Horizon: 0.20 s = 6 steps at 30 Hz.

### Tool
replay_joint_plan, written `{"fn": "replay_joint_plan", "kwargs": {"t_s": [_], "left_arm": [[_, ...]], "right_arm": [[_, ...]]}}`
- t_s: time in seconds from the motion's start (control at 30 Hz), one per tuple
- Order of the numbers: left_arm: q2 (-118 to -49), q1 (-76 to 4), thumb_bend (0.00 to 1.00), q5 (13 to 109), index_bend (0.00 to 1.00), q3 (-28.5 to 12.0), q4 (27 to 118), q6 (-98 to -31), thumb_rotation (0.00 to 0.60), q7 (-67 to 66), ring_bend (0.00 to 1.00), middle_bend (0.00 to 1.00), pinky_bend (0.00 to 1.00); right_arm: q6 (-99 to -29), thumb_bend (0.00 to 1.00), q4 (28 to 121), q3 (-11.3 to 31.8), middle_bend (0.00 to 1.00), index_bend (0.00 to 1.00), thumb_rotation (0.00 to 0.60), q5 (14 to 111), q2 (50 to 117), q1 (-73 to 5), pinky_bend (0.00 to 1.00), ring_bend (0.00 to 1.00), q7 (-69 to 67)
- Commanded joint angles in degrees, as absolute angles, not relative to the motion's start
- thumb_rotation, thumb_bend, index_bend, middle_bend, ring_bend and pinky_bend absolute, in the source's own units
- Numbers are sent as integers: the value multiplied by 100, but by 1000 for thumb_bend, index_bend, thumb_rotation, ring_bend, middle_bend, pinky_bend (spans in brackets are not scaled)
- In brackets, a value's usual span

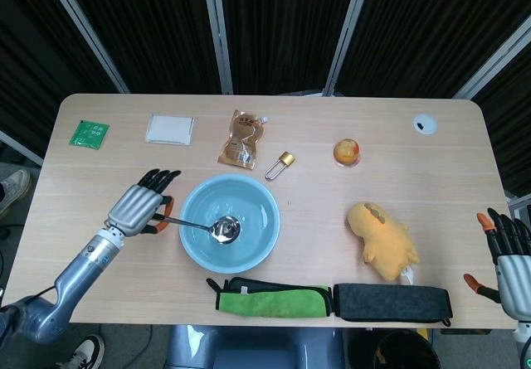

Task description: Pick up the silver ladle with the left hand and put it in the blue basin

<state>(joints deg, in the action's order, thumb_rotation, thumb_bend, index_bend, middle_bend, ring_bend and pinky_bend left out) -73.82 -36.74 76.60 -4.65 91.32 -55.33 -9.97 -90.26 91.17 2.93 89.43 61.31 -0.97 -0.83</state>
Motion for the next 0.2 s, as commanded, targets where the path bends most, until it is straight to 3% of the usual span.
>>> {"fn": "replay_joint_plan", "kwargs": {"t_s": [0.03, 0.2], "left_arm": [[-7278, -3647, 469, 7658, 710, -464, 9310, -5612, 600, -1139, 0, 0, 0], [-7146, -3607, 469, 7594, 710, -441, 9549, -5650, 600, -1283, 0, 0, 0]], "right_arm": [[-9032, 0, 9117, 285, 0, 0, 600, 8964, 6125, -94, 0, 0, -101], [-9070, 0, 9131, 263, 0, 0, 600, 9022, 6111, -76, 0, 0, -161]]}}
